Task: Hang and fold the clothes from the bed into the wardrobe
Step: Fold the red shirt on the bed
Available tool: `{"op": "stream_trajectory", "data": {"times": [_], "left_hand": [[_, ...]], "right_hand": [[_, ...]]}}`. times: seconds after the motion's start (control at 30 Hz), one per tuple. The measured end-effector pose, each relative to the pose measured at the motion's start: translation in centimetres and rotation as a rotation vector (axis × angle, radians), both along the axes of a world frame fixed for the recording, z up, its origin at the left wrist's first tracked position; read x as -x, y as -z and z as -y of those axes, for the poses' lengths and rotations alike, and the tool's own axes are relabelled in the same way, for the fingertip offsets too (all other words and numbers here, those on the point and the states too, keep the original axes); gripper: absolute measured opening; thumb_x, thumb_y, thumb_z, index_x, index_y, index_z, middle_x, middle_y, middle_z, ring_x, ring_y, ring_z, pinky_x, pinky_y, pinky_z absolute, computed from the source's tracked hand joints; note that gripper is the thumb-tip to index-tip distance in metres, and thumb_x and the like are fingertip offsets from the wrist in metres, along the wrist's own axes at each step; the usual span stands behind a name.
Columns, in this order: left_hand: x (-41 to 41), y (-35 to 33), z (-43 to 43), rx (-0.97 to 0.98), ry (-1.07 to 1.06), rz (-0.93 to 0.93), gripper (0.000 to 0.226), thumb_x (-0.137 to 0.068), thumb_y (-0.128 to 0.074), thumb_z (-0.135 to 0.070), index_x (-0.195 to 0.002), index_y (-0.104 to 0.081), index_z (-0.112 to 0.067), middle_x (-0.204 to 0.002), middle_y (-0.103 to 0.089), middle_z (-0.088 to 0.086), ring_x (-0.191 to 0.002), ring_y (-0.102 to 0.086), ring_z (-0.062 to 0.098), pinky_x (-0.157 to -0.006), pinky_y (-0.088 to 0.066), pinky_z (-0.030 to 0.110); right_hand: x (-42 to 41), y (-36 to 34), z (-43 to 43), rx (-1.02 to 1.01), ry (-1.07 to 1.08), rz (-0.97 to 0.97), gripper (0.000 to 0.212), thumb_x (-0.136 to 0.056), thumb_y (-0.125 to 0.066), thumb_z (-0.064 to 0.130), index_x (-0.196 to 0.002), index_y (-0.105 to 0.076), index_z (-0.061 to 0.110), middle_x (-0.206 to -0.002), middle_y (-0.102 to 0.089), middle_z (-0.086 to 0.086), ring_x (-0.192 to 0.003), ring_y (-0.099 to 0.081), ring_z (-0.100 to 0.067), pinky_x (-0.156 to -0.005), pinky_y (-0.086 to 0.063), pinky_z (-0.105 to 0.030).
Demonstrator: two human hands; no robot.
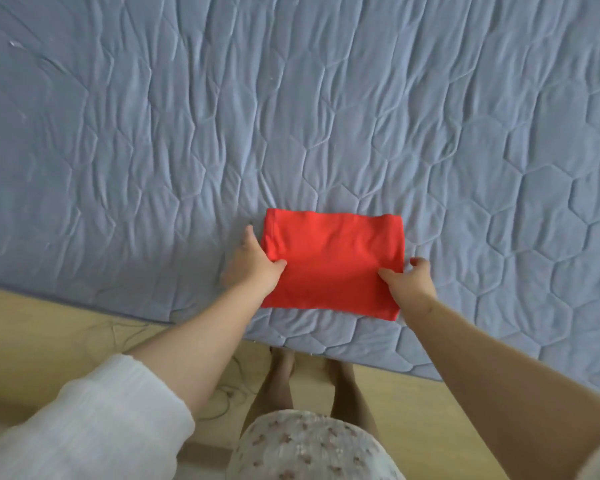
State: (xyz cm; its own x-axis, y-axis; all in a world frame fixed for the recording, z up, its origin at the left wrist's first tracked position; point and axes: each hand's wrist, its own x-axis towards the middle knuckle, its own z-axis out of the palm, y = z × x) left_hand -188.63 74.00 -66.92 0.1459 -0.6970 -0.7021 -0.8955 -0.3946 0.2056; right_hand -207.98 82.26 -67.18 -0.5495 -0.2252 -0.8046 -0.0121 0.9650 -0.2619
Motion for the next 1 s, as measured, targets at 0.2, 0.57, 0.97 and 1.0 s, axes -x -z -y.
{"op": "stream_trajectory", "data": {"times": [0.2,0.57,0.97,1.0], "left_hand": [[3.0,-0.1,-2.9,0.687,0.738,-0.032,0.051,-0.083,-0.046,-0.027,-0.133,-0.052,-0.019,-0.137,-0.052,0.006,-0.127,-0.047,0.033,-0.101,-0.036,0.055],[1.4,9.9,-2.2,0.590,0.932,0.061,0.057,-0.084,-0.039,-0.053,-0.138,-0.042,-0.034,-0.147,-0.038,0.007,-0.136,-0.031,0.040,-0.106,-0.020,0.063],[-1.2,7.6,-2.0,0.321,0.266,-0.060,0.072,-0.087,-0.053,-0.048,-0.148,-0.020,-0.029,-0.155,-0.016,0.011,-0.141,-0.016,0.030,-0.113,-0.015,0.044],[-1.6,7.4,-2.0,0.277,0.183,-0.103,0.072,-0.087,-0.056,-0.044,-0.147,-0.022,-0.026,-0.151,-0.023,0.013,-0.138,-0.023,0.030,-0.112,-0.019,0.042]], "right_hand": [[-3.7,-0.1,0.8,0.388,-0.693,-0.453,0.069,-0.079,-0.056,0.023,-0.143,-0.032,0.027,-0.153,-0.023,-0.009,-0.139,-0.021,-0.029,-0.109,-0.007,-0.043],[-3.7,10.1,0.5,0.224,-0.984,-0.455,0.065,-0.084,-0.022,0.059,-0.146,-0.016,0.040,-0.158,-0.009,-0.002,-0.145,-0.003,-0.026,-0.108,-0.002,-0.065],[-2.4,6.6,-1.0,0.266,-0.762,-0.408,0.060,-0.086,-0.043,0.059,-0.143,-0.025,0.046,-0.159,-0.003,0.003,-0.145,0.000,-0.019,-0.112,0.002,-0.052],[-2.3,6.3,-1.4,0.230,-0.670,-0.388,0.060,-0.085,-0.045,0.060,-0.141,-0.027,0.047,-0.158,-0.004,0.003,-0.144,-0.004,-0.022,-0.112,-0.003,-0.051]]}}
